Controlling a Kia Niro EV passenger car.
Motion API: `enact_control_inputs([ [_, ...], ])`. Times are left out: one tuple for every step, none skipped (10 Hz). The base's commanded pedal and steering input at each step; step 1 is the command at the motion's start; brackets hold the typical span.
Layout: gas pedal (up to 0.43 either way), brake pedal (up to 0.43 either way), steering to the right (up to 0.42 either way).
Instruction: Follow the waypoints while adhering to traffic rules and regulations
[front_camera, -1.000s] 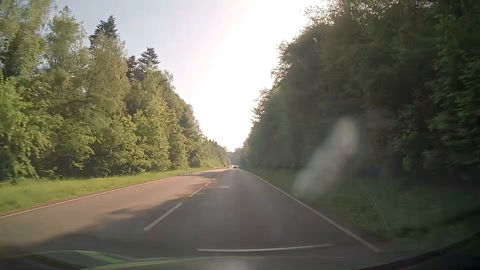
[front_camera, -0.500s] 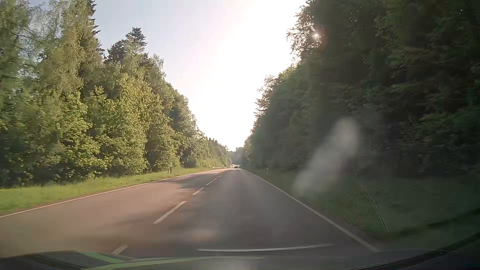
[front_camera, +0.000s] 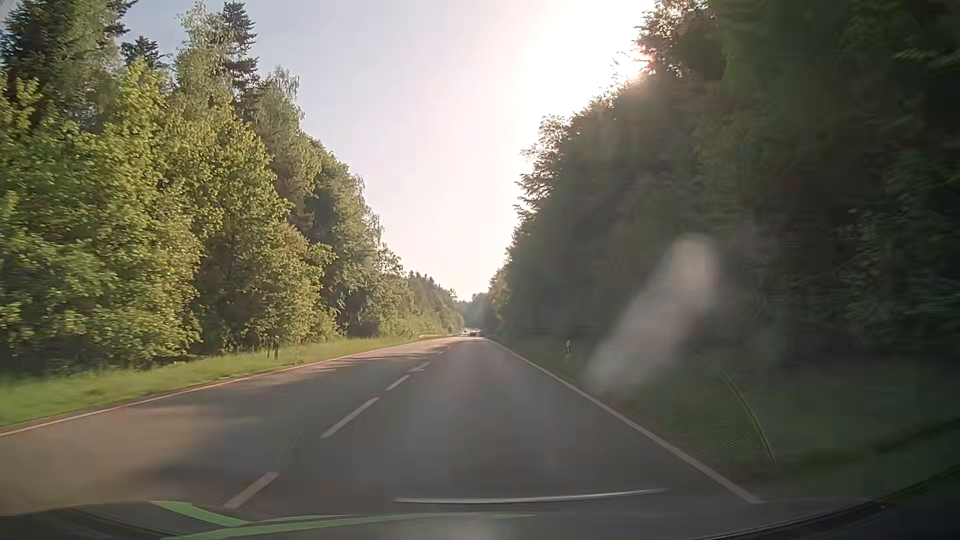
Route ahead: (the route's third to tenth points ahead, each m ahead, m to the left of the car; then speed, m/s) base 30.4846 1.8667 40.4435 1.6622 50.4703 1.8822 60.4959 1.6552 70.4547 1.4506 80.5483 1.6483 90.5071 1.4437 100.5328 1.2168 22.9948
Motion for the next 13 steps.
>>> enact_control_inputs([
  [0.197,0.000,0.000],
  [0.189,0.000,0.000],
  [0.189,0.000,0.000],
  [0.177,0.000,0.001],
  [0.157,0.000,0.001],
  [0.157,0.000,0.001],
  [0.150,0.000,0.001],
  [0.150,0.000,0.001],
  [0.150,0.000,0.001],
  [0.150,0.000,0.001],
  [0.150,0.000,0.001],
  [0.150,0.000,0.002],
  [0.150,0.000,0.002],
])
